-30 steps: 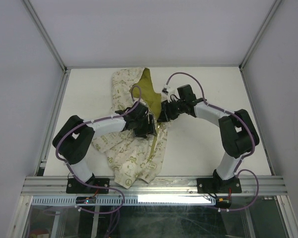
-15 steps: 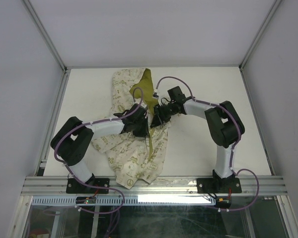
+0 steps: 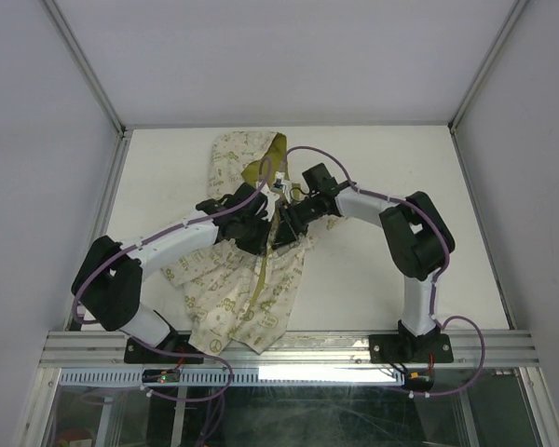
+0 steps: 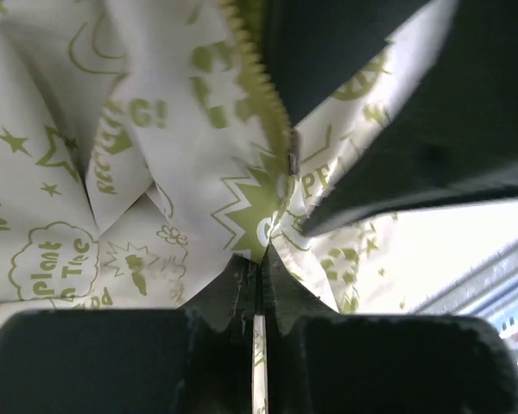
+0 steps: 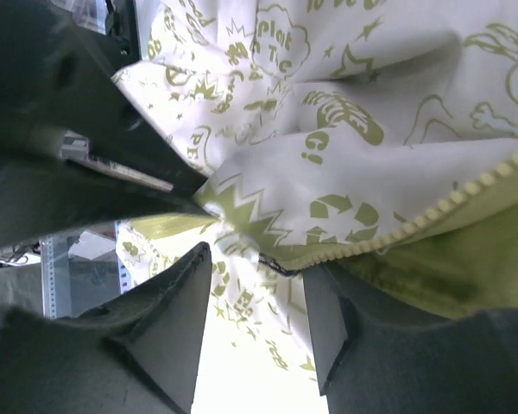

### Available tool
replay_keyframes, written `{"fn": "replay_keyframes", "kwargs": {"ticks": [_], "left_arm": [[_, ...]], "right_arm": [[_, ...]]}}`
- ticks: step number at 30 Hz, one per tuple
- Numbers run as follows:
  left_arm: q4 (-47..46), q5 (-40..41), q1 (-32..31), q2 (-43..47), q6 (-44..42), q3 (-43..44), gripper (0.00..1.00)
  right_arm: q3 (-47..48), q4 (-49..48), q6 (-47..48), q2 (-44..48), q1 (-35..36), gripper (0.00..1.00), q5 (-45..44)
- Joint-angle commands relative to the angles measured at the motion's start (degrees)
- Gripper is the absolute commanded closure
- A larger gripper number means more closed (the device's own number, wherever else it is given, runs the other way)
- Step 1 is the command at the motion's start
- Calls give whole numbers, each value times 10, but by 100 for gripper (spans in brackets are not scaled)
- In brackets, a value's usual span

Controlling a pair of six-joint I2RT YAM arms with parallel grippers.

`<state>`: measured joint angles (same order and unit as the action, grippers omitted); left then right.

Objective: Zip up the jacket

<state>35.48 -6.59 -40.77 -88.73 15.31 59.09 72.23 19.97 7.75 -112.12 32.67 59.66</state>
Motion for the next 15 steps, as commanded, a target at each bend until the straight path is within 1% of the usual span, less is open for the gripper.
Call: {"fn": "replay_keyframes", "kwargs": {"ticks": [1,2,6,8,10,12,14,15], "left_arm": [[35,-50,-8,52,-108,55,100],[40,-53,-7,57,-114,58,100],[56,-82,-7,64,-146,66,100],[66,-66,-6,64,-153,68,100],[79,-46,-5,87,-156,69,100],[89,-42,-1,95,-154,71,100],[94,-39,4,106,-145,70,100],[96,-32,6,112,-138,70,100]], "right_arm": [[31,-33,-9,8,24,54,32],[35,-35,-11,8,27,56,39],[32,-69,-25,19,37,58,59],[34,-67,-15,23,36,66,74],[36,-52,1,28,33,73,89],[31,-55,1,36,24,85,97],[15,-81,-24,47,8,98,102],[5,-103,-41,56,1,100,102]]}}
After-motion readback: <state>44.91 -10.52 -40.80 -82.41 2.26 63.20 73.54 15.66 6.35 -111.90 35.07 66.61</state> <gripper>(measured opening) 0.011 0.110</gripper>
